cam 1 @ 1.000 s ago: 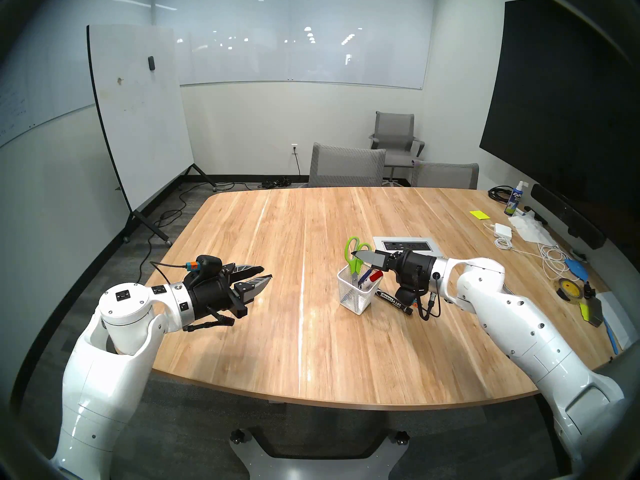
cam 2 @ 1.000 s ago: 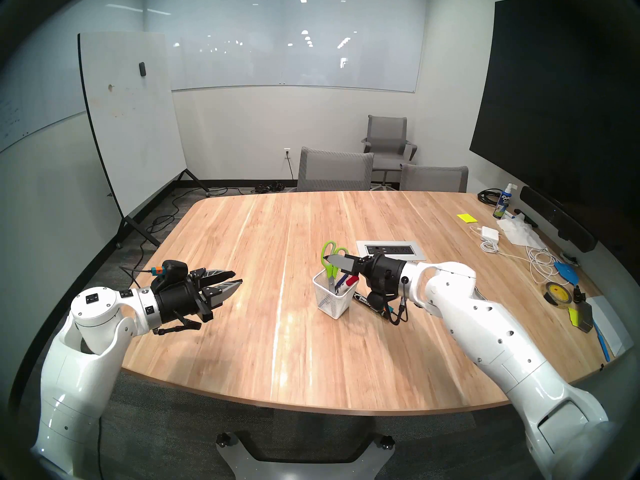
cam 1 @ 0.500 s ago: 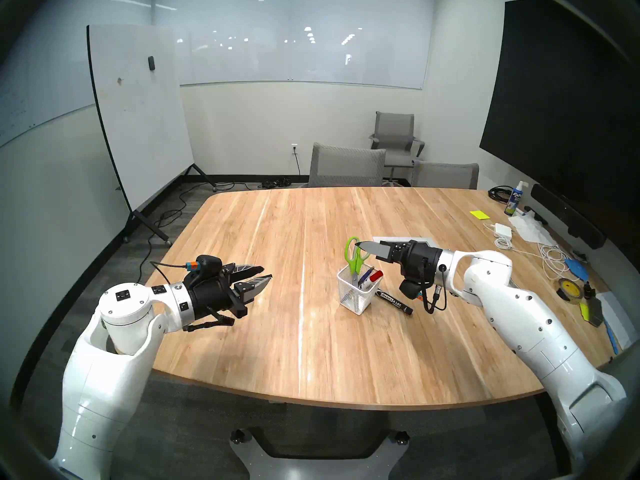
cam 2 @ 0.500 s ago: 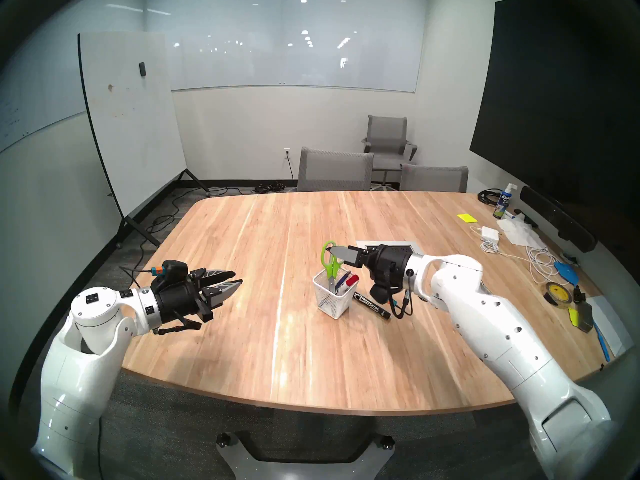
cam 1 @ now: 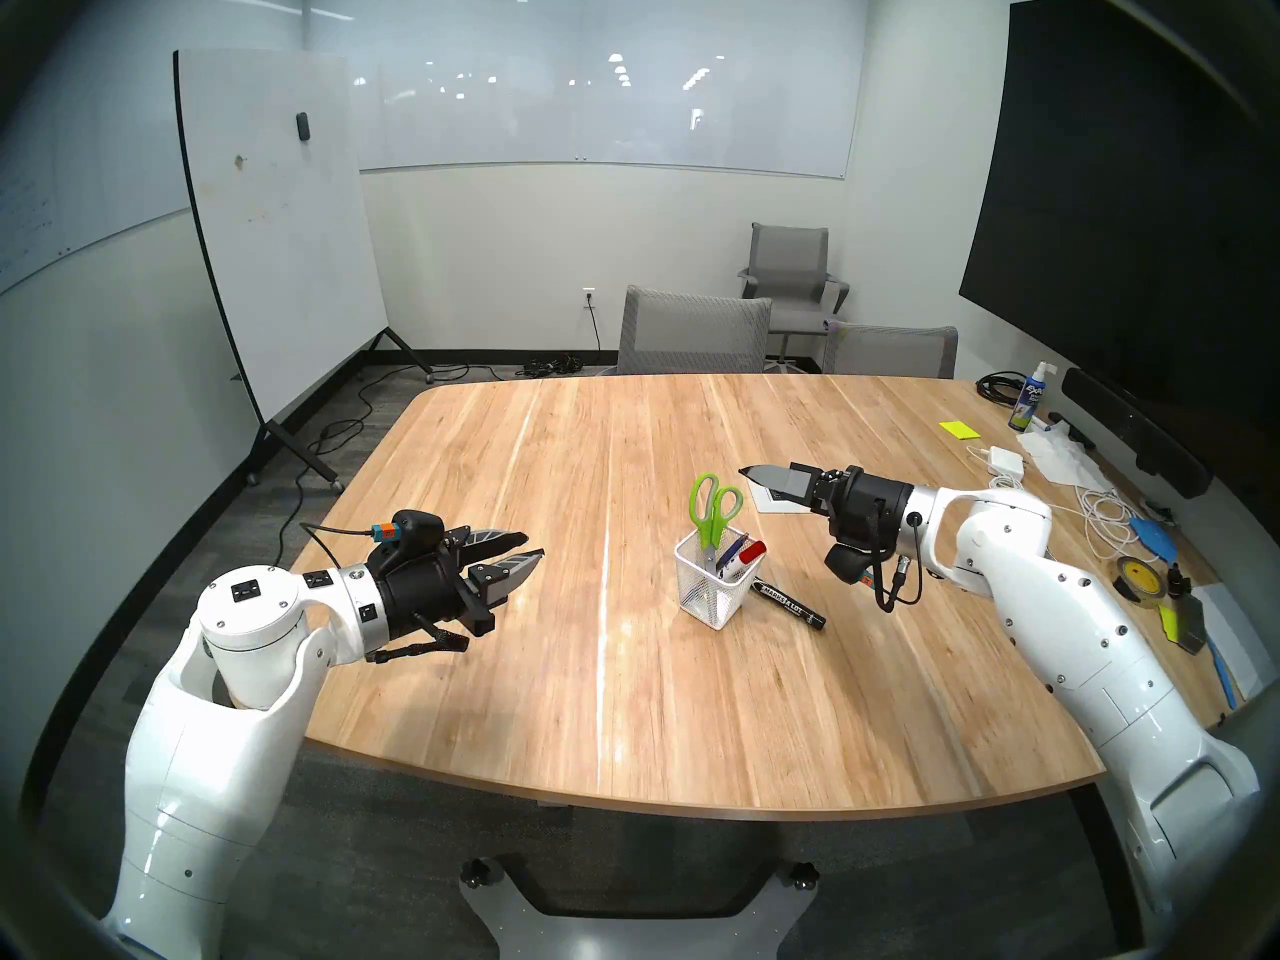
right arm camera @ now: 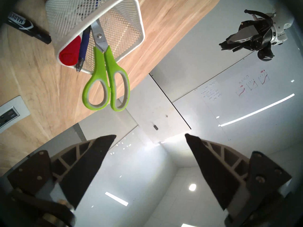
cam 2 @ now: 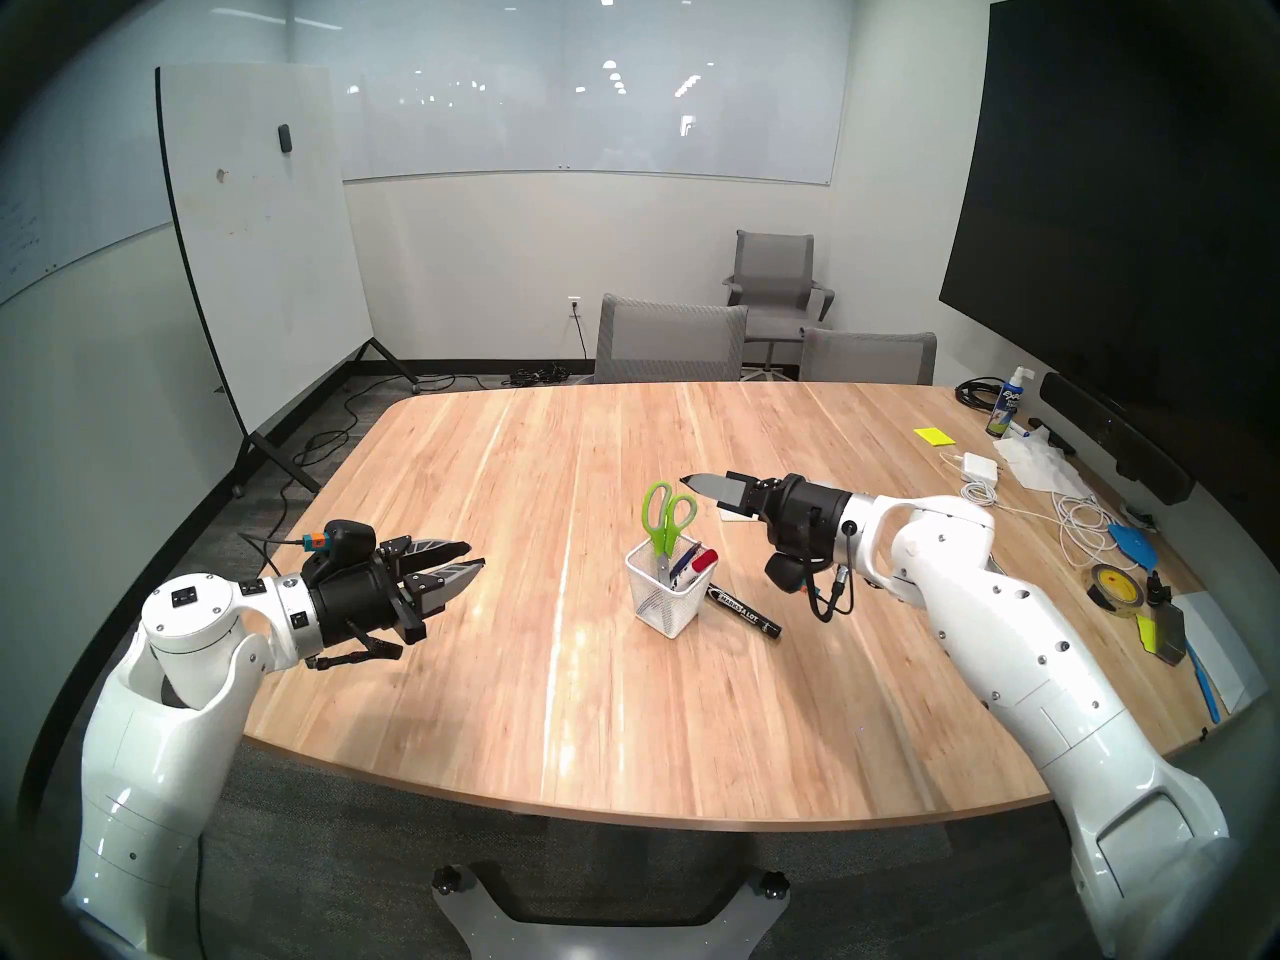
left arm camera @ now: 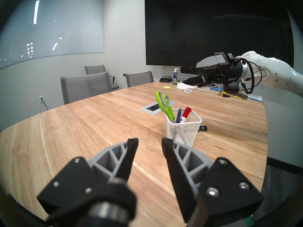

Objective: Place the pen, the marker, and the scissors into the pen holder

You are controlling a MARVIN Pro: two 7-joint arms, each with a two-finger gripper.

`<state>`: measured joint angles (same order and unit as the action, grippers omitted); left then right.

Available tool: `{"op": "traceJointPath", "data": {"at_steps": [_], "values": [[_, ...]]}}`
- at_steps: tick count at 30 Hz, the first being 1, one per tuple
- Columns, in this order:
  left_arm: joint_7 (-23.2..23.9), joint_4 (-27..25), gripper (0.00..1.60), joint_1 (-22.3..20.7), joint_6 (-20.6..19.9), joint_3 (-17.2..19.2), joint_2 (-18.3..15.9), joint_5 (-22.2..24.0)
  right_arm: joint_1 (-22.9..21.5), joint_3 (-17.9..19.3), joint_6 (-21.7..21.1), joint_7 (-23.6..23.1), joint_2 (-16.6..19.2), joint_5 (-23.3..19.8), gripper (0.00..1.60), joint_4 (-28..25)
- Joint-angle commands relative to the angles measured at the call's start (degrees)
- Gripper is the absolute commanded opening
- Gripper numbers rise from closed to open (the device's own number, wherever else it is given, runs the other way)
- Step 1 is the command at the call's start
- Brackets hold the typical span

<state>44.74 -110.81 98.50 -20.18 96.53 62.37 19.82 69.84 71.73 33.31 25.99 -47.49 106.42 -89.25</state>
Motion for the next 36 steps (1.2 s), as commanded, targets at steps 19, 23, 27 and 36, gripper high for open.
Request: {"op": "traceJointPath", "data": {"at_steps": [19, 23, 27, 36], "values": [[0.17, -0.79, 0.93, -0.42, 0.16, 0.24, 0.02, -0.11, -9.22, 8.35, 21.69, -11.68, -7.5, -29.75, 1.6, 11.87], [0.22, -0.75, 0.93, -0.44, 0.16, 0.25, 0.05, -0.12, -11.59, 8.4, 21.69, -15.3, -8.51, -34.5, 1.6, 15.64], [0.27, -0.73, 0.93, -0.46, 0.15, 0.25, 0.07, -0.14, -13.38, 8.54, 21.69, -18.02, -9.57, -38.98, 1.6, 18.51], [0.36, -0.7, 0.93, -0.49, 0.15, 0.28, 0.13, -0.2, -16.1, 8.98, 21.69, -24.02, -12.69, -50.26, 1.6, 22.44]]}}
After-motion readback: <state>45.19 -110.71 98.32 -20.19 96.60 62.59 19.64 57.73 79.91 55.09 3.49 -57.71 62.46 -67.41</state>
